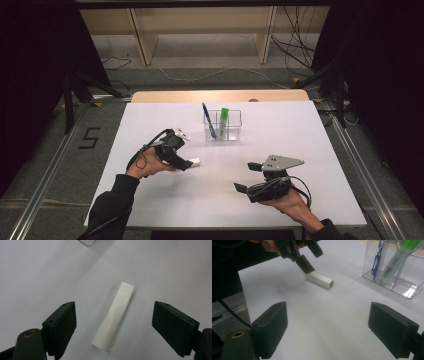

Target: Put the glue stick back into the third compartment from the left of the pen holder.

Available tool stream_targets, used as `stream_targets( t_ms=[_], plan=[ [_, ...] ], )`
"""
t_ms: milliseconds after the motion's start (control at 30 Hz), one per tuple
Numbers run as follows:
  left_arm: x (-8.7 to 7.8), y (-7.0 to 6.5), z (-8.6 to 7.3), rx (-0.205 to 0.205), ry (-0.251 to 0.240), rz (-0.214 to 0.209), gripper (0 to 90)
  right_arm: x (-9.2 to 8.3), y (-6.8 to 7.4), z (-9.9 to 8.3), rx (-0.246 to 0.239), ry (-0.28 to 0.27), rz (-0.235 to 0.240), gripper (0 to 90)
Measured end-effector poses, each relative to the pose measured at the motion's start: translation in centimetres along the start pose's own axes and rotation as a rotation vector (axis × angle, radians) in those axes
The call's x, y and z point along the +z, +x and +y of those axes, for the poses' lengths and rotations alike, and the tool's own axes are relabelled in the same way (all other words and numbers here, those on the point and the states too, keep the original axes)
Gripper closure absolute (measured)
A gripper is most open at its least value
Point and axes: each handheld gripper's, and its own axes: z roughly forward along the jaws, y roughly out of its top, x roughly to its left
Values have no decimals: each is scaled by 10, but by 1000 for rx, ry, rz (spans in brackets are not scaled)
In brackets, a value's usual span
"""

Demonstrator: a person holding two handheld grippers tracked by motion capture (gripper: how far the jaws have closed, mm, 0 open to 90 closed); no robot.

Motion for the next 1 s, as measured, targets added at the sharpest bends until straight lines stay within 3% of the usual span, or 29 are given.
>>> stream_targets(
  t_ms=[600, 867, 1000],
  plan=[
    [8, 0, -3, 86, 112, 0, 266, 2, 2, -1, -8, 23, -6, 171],
    [19, 1, -6, 105, 187, -10, 334, 3, 3, -1, -12, 26, -4, 172],
    [23, 4, -7, 109, 201, -21, 371, 3, 4, -1, -15, 33, -4, 173]
  ],
)
